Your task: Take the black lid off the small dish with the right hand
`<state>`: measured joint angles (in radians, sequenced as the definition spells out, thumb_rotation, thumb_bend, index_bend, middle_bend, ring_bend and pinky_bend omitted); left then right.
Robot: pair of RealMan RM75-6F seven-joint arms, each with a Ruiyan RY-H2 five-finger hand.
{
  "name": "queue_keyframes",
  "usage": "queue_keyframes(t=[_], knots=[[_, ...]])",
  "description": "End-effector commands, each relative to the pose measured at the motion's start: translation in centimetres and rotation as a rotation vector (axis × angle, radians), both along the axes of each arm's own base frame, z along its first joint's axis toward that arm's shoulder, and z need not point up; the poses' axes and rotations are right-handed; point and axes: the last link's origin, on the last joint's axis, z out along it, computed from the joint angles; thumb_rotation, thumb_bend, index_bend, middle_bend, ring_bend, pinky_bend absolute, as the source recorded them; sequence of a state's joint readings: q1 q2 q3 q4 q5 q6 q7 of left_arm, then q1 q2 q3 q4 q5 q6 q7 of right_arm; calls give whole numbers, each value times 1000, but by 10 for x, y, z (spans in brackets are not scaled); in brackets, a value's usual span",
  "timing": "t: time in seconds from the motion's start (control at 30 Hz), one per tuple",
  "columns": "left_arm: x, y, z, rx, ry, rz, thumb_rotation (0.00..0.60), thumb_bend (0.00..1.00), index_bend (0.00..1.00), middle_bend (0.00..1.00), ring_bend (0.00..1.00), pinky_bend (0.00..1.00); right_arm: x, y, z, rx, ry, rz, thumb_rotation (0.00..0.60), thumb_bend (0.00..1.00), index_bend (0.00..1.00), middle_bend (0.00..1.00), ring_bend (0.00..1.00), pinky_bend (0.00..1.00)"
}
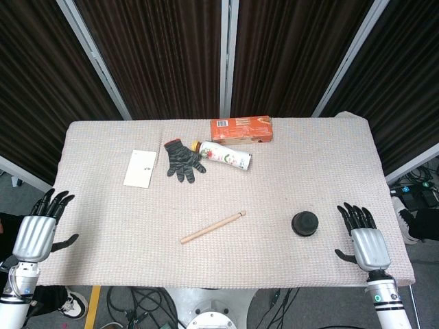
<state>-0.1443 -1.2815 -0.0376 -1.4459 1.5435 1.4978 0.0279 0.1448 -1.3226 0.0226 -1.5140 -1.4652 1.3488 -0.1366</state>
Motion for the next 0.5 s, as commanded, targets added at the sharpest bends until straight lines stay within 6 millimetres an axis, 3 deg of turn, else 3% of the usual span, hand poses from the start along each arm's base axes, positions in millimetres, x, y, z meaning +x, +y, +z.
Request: queue_keyframes(t=[0.03,0.5], knots=[[0,0,0,-1,3,-1,600,126,144,107,0,184,-1,0,0,2,-1,-1,600,16,0,32,0,0],[2,1,-2,-17,0,4,600,126,144,107,0,184,-8,-12,-4,21,-93,-47,600,16,0,50,0,0]])
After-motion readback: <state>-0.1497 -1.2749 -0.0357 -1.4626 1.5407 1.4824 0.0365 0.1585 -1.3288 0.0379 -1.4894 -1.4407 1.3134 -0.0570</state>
